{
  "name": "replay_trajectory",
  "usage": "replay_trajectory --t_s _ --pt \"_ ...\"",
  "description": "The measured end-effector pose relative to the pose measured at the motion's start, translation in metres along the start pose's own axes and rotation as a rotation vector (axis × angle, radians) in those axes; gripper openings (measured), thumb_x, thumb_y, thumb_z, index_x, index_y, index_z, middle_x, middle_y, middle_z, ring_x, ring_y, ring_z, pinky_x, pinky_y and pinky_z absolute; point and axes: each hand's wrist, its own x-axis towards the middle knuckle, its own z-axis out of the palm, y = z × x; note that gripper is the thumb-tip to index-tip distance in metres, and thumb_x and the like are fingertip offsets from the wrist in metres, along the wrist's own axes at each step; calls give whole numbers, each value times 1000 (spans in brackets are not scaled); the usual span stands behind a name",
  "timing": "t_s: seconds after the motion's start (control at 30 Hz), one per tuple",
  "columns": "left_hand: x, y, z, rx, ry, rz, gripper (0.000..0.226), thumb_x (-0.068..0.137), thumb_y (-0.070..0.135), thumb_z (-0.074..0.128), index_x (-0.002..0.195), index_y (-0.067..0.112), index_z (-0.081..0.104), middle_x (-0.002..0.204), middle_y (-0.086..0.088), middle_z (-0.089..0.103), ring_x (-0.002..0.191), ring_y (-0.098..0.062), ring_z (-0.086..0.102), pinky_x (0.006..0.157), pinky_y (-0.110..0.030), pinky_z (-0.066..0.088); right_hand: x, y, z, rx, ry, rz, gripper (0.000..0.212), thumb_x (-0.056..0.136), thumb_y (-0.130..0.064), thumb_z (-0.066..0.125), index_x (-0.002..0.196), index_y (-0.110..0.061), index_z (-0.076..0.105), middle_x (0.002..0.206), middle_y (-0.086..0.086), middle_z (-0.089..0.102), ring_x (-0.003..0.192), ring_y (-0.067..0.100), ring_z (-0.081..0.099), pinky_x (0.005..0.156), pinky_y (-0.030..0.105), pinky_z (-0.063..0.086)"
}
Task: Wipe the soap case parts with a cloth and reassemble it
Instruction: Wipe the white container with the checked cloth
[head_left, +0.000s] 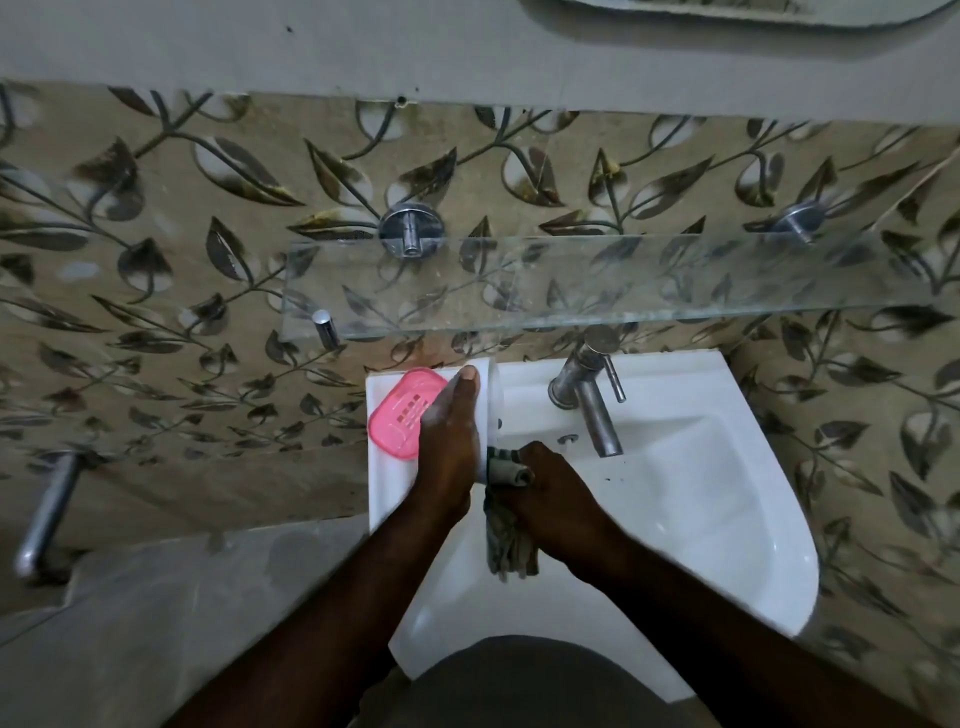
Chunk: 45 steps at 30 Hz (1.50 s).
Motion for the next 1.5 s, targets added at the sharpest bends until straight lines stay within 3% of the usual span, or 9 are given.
replay_trajectory --t_s 0.07,0.27,0.37,0.47,0.7,0.93,1.1,1.33,1.5 --pt "2 1 -1 -17 3 80 61 65 67 68 108 24 70 114 -12 71 108 -36 65 97 -55 49 -2 -13 -4 153 10 53 16 88 -3 55 72 -4 58 81 24 66 73 34 68 62 37 55" --pt "-3 7 1 -31 -64 -20 36 93 43 56 110 13 65 100 -20 68 86 -33 65 78 -50 56 7 15 -3 -579 75 -220 20 88 -28 60 107 -28 65 101 -2 57 80 17 61 65 31 51" --pt "-3 6 1 -45 -48 15 34 92 42 57 110 14 65 95 -16 68 82 -31 65 65 -37 57 10 -5 -7 -363 26 -76 14 83 -17 59 74 -8 65 76 10 61 61 23 64 55 36 53" --pt "-1 12 -1 -114 19 118 27 88 42 64 101 18 70 98 -15 71 92 -35 67 84 -47 56 13 -27 -7 -19 17 48 16 82 -10 58 68 -1 55 72 21 62 62 25 64 50 31 47" --pt "-3 13 -9 -164 40 11 19 90 35 64 85 17 68 72 -8 70 73 -29 65 76 -49 56 7 -7 1 -578 -25 -246 20 89 -37 54 89 -19 63 96 1 53 77 25 59 65 36 49" --pt "-3 28 -2 -103 24 87 34 83 41 70 101 12 72 96 -10 74 91 -30 69 86 -44 57 18 -45 -4 -51 93 -34 23 80 -11 63 63 -18 51 67 -2 58 66 17 58 65 35 46" --pt "-4 32 -8 -62 -74 -49 22 90 39 63 84 18 65 53 3 68 56 -19 66 57 -30 56 12 -8 -3 -530 5 -314 10 84 -26 61 94 -25 59 93 -3 54 73 24 60 60 37 49" --pt "-6 30 -5 19 -144 -37 25 90 41 62 93 17 69 73 -9 73 63 -26 67 67 -37 57 4 -20 7 -77 123 -74 32 80 -6 62 65 -26 42 77 -2 51 74 19 56 63 31 42" --pt "8 37 -17 -117 -215 -201 44 92 45 57 118 10 64 81 -9 71 70 -24 66 64 -33 56 4 -7 2 -495 -24 -358 18 83 -8 54 98 -15 60 103 -3 47 73 20 59 60 35 51"
